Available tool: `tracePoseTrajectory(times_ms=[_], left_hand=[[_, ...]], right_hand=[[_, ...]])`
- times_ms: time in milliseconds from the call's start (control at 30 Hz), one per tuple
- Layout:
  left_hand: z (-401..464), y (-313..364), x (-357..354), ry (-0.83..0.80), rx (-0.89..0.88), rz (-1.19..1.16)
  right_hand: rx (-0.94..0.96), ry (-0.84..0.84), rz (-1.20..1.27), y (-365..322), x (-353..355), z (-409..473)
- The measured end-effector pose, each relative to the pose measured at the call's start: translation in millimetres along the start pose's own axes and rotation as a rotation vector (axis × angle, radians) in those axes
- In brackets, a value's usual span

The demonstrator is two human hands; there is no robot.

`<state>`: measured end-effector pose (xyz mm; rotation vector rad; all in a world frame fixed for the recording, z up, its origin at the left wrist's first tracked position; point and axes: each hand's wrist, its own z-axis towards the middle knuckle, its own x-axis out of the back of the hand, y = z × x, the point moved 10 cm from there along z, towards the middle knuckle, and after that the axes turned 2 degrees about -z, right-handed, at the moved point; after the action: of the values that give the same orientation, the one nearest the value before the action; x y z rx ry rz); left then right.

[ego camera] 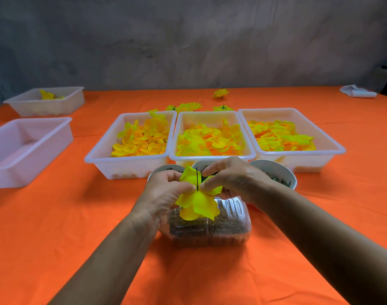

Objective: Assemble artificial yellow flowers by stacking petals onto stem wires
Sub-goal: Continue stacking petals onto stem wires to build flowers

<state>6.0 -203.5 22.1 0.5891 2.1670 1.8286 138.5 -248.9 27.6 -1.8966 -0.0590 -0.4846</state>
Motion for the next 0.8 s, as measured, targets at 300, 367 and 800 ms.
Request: tracePoseTrajectory(times_ms=[300,367,800], left_hand=[[1,-3,1,-0.018,0.024,0.011],[2,-5,2,-0.014,0.029,0.015],[-20,39,3,0.129,-0.582,0.414]], right_hand=[[0.007,-0.010,-0.002,0,0,4],[-0.010,-0.002,-0.011,3,1,3],[-0.048,0.029,0.061,16,0,-5]])
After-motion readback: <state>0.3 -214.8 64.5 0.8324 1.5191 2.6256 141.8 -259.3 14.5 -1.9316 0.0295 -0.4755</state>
